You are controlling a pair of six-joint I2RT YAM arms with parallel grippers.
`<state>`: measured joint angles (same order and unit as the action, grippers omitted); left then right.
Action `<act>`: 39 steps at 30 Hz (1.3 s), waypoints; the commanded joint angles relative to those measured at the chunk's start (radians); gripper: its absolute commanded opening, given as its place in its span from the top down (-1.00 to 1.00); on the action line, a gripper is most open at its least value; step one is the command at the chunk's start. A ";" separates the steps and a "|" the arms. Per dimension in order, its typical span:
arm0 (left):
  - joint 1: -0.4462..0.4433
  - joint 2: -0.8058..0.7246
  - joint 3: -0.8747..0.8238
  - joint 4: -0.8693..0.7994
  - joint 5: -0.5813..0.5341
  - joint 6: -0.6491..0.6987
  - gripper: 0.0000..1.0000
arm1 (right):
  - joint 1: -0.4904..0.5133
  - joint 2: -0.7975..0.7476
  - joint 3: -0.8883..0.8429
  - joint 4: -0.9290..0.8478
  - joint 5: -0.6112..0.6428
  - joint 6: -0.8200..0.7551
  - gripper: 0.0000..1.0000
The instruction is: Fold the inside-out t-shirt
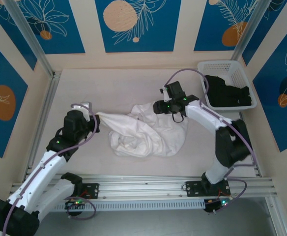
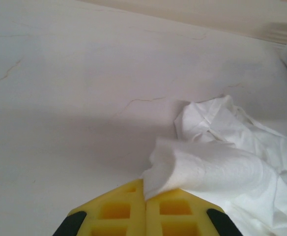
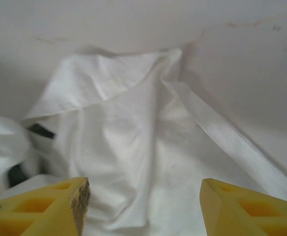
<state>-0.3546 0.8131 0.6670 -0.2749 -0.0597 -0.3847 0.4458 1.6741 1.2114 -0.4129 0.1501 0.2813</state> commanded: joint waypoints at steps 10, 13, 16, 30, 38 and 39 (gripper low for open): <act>0.015 -0.009 0.020 -0.015 0.015 0.013 1.00 | 0.022 0.398 0.356 -0.146 0.179 -0.151 -0.11; 0.016 -0.008 0.021 -0.012 0.029 0.015 1.00 | 0.017 0.474 0.429 -0.182 0.231 -0.194 -0.06; 0.015 -0.008 0.016 -0.002 0.038 0.013 1.00 | 0.007 0.528 0.474 -0.195 0.223 -0.225 0.17; 0.153 0.078 0.349 -0.178 0.040 -0.015 1.00 | -0.160 -0.054 0.260 -0.041 -0.059 -0.144 1.00; 0.452 0.205 0.749 -0.304 0.257 -0.045 1.00 | -0.436 -0.403 0.131 0.094 -0.422 0.045 1.00; 0.481 0.221 0.787 -0.313 0.285 -0.051 1.00 | -0.441 -0.430 0.127 0.094 -0.433 0.050 1.00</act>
<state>0.0624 1.0122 1.3632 -0.5316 0.1093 -0.4084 0.0082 1.2762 1.3697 -0.3481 -0.1246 0.2596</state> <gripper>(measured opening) 0.045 0.062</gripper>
